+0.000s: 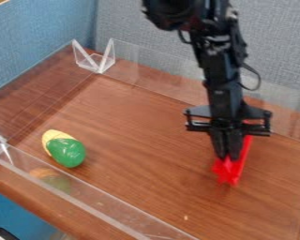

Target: Put the red object to the right side of the table

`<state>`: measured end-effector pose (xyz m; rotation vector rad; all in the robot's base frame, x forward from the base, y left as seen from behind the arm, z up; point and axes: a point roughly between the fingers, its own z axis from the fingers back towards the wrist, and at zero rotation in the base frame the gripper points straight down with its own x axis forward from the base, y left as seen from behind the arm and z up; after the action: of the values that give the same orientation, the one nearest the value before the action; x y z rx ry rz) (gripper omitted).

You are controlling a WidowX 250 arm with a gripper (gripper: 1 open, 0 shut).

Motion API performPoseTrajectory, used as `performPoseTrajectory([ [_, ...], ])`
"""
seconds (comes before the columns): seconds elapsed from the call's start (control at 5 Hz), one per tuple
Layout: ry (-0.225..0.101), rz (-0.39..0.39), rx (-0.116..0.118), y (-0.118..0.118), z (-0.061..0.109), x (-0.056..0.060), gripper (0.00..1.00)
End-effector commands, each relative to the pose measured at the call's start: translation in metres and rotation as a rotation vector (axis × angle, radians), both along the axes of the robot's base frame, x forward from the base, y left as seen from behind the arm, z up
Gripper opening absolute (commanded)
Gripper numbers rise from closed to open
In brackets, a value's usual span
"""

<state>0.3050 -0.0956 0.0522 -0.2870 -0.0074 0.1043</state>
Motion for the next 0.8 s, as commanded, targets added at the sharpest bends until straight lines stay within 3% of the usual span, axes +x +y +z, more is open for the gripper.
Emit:
performPoseTrajectory([
  [0.0,-0.068,0.015,-0.014,-0.012,0.011,0.02,0.0],
  [0.4,-0.075,-0.011,-0.023,0.019,-0.005,0.009,0.0],
  [0.6,-0.071,-0.051,-0.024,0.019,-0.008,0.001,0.0],
])
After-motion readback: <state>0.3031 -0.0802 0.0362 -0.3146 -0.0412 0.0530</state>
